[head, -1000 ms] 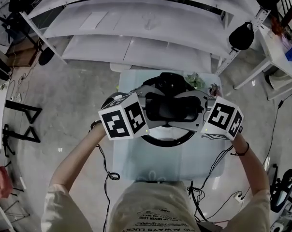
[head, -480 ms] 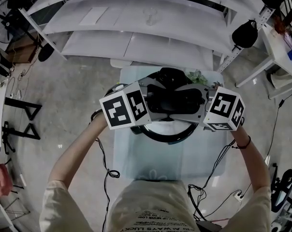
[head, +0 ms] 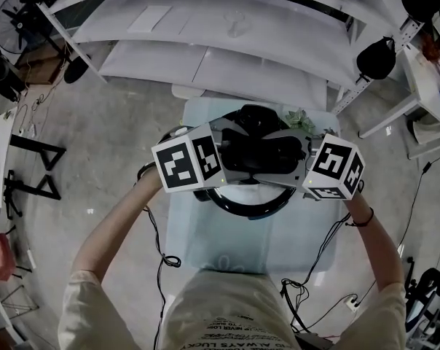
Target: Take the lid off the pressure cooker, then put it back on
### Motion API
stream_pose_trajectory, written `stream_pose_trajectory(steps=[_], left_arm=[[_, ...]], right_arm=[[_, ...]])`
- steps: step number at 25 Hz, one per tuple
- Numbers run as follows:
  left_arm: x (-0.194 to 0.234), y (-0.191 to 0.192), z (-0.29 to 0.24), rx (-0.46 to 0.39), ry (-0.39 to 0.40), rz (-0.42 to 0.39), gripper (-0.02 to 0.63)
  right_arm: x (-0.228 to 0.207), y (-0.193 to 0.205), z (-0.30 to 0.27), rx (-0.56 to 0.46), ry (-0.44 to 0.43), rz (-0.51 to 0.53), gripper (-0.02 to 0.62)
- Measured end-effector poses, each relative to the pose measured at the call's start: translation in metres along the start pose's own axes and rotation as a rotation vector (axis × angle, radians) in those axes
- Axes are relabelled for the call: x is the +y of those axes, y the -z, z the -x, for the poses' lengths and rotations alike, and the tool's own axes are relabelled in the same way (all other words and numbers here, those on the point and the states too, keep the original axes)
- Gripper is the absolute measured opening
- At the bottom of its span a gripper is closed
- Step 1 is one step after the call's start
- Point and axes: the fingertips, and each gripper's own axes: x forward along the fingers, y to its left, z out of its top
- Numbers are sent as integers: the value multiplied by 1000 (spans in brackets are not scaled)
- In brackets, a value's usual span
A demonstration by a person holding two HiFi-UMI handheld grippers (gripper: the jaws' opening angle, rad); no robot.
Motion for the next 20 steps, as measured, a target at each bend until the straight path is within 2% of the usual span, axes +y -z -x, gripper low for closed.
stream_pose_trajectory(steps=[20], left_arm=[[3, 9, -12, 19, 2, 52, 291]], right_arm=[[-6, 13, -7, -1, -50, -9, 275]])
